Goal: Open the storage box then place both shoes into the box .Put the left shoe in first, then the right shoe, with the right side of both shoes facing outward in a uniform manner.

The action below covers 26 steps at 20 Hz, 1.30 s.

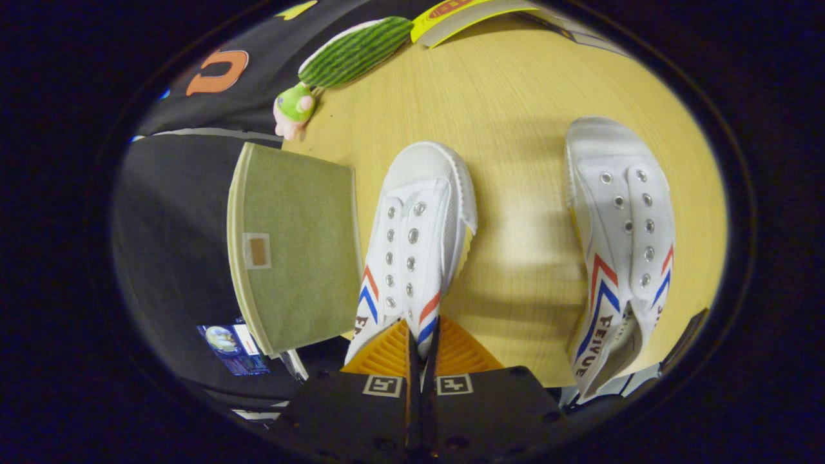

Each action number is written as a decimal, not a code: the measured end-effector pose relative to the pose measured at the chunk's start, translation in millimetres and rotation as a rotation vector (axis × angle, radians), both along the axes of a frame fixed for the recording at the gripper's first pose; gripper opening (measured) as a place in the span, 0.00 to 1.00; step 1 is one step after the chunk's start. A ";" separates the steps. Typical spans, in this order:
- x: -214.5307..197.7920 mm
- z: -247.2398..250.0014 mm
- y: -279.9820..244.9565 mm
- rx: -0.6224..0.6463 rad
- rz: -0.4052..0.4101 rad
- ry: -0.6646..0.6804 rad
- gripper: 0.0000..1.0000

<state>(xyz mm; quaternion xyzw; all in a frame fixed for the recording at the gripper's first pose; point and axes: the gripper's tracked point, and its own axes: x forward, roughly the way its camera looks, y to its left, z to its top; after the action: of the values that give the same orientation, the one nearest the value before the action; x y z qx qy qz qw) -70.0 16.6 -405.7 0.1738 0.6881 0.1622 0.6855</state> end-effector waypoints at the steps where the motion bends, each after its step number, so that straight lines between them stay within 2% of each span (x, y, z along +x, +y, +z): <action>1: -4.5 15.2 1.9 0.008 -0.006 -0.014 0.06; 7: -28.4 128.7 51.6 0.064 -0.014 -0.106 0.06; 10: -28.9 178.6 100.3 0.084 -0.001 -0.141 0.06; 12: -22.5 195.2 135.4 0.084 0.017 -0.161 0.06; 15: -5.8 194.0 187.1 0.043 0.053 -0.185 0.06; 18: 5.1 166.7 233.8 0.003 0.080 -0.177 0.06; 21: 19.3 133.3 258.1 -0.039 0.086 -0.151 0.06; 26: 15.2 76.4 288.1 -0.074 0.078 -0.077 0.06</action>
<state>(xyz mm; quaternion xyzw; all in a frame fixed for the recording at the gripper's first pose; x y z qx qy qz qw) -54.8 304.7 -329.3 0.1149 0.6729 0.1700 0.7107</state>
